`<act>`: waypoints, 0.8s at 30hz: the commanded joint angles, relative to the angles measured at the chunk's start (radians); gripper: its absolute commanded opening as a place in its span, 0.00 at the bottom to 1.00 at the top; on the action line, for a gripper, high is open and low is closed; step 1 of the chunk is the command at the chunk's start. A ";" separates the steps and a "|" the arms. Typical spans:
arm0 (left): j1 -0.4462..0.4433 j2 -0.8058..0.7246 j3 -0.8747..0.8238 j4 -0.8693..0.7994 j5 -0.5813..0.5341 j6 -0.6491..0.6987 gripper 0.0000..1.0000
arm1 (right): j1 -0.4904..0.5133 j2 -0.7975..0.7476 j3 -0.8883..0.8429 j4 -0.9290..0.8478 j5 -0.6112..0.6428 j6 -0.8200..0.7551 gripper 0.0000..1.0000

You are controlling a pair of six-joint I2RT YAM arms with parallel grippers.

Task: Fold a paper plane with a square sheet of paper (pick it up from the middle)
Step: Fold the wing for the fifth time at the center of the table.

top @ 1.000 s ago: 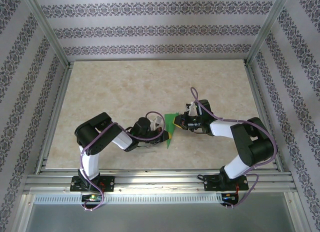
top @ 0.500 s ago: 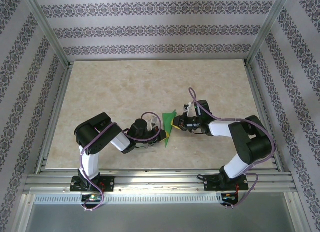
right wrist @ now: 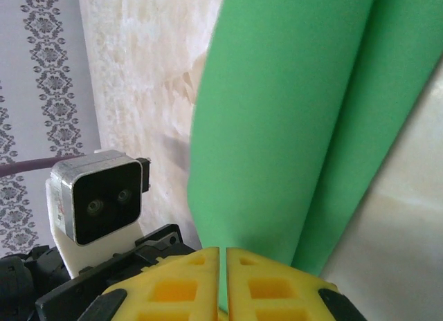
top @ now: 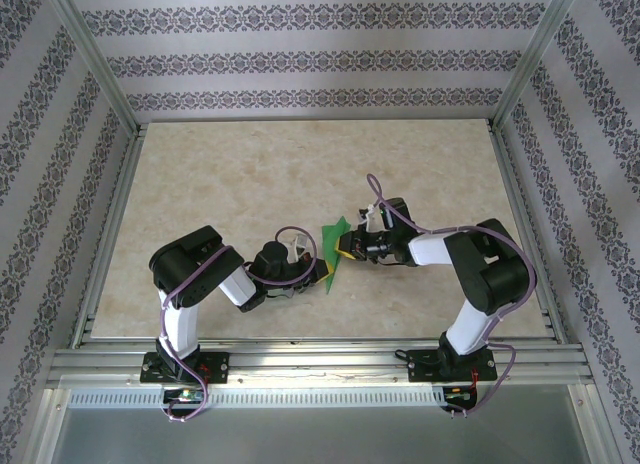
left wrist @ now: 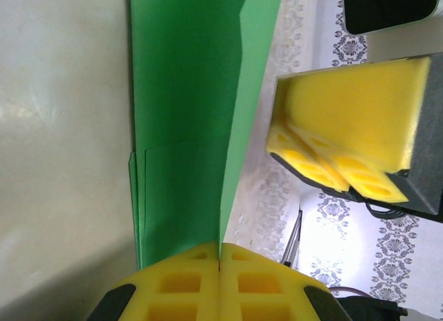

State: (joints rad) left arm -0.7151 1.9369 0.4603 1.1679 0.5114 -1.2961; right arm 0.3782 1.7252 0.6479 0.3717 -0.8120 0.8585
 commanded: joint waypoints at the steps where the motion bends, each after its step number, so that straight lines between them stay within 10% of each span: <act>1: 0.017 0.037 -0.016 -0.008 -0.021 -0.012 0.00 | 0.018 0.015 0.034 0.031 -0.033 -0.022 0.12; 24: 0.035 0.051 -0.006 -0.060 0.008 -0.046 0.00 | 0.027 0.102 0.087 0.003 0.001 -0.031 0.13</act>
State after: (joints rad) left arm -0.6983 1.9465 0.4629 1.1683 0.5240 -1.3483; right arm 0.3958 1.8103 0.7109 0.3801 -0.8200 0.8566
